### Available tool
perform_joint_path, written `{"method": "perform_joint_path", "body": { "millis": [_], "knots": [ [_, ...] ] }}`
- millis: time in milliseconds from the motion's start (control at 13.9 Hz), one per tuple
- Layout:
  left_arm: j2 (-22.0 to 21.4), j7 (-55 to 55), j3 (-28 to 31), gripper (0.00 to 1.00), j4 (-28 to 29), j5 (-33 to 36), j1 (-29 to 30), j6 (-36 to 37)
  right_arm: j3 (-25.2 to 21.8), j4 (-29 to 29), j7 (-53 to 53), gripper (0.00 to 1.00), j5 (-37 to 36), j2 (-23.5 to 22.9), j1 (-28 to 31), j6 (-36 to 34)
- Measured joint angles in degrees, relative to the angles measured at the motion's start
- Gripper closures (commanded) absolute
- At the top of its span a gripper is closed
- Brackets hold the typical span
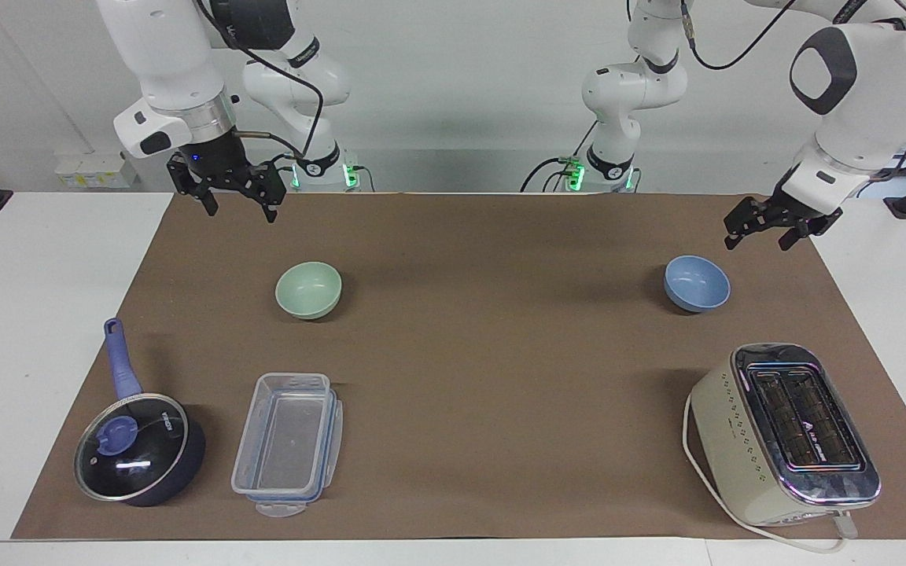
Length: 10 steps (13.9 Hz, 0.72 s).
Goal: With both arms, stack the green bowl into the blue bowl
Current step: 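Move the left gripper toward the rim of the light blue bowl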
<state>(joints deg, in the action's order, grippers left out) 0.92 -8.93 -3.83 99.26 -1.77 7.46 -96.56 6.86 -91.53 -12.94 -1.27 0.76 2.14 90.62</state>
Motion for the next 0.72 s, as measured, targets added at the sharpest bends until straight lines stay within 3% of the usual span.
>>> {"method": "perform_joint_path", "body": {
  "millis": [719],
  "knots": [
    [-1.1,-6.5,0.2,0.0,15.5,0.0,7.1,-10.7,0.0,0.0,0.0,0.0,0.0,0.0,0.0,0.0]
  ]
}}
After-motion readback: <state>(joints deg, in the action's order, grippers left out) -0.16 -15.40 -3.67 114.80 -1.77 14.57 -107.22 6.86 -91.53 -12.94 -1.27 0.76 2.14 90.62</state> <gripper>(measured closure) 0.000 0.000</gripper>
